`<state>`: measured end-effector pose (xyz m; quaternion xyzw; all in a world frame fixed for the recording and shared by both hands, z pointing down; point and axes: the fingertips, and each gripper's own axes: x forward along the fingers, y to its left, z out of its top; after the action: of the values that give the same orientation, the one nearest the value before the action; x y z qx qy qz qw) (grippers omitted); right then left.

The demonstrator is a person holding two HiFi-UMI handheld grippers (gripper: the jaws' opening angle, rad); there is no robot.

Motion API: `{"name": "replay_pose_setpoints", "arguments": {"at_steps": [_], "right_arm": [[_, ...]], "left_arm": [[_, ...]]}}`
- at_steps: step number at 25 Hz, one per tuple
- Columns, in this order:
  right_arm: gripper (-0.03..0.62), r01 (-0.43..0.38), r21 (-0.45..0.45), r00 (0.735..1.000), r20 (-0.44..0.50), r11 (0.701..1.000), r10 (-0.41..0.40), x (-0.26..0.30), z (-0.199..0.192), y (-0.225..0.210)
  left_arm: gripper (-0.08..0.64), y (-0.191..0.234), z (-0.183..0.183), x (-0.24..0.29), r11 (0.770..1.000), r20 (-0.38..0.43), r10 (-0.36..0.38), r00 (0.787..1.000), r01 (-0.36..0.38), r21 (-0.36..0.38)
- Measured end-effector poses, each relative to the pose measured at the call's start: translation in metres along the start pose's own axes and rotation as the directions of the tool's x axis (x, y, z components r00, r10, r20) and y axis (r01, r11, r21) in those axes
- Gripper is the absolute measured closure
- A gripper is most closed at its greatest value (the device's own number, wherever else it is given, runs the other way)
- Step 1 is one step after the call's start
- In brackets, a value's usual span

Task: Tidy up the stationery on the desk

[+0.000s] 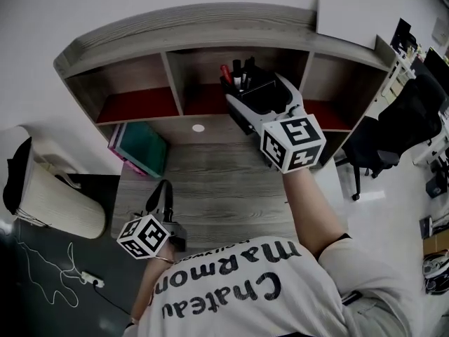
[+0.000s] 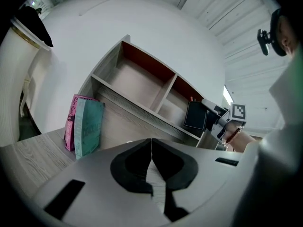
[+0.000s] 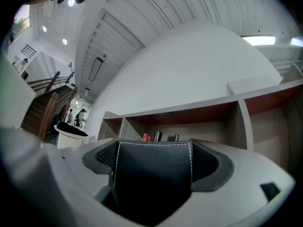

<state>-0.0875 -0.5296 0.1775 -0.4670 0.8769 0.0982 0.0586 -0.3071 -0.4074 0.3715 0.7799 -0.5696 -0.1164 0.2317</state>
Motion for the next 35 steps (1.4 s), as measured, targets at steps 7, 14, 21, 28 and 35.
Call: {"name": "replay_pose_setpoints", "arguments": {"at_steps": [7, 14, 21, 28, 35], "right_arm": [[0.135, 0.012, 0.008, 1.0, -0.01, 1.0, -0.012, 0.012, -0.01, -0.008], [0.135, 0.029, 0.069, 0.999, -0.018, 0.997, -0.028, 0.02, -0.018, -0.015], [0.135, 0.038, 0.101, 0.999, -0.011, 0.994, -0.037, 0.027, -0.023, -0.018], [0.135, 0.04, 0.104, 0.999, -0.018, 0.994, -0.039, 0.037, -0.027, -0.016], [0.135, 0.039, 0.106, 0.999, -0.027, 0.994, -0.036, 0.044, -0.035, -0.015]], "left_arm": [[0.545, 0.009, -0.001, 0.003, 1.0, -0.001, 0.026, 1.0, -0.026, -0.007], [0.544, 0.017, 0.0, 0.006, 0.999, -0.001, 0.038, 0.999, -0.038, -0.01], [0.543, 0.028, -0.009, 0.008, 0.998, -0.024, 0.055, 0.998, -0.055, -0.024], [0.545, 0.036, -0.01, 0.008, 0.997, -0.027, 0.067, 0.997, -0.068, -0.037], [0.545, 0.041, -0.012, 0.01, 0.996, -0.028, 0.074, 0.997, -0.075, -0.046]]}}
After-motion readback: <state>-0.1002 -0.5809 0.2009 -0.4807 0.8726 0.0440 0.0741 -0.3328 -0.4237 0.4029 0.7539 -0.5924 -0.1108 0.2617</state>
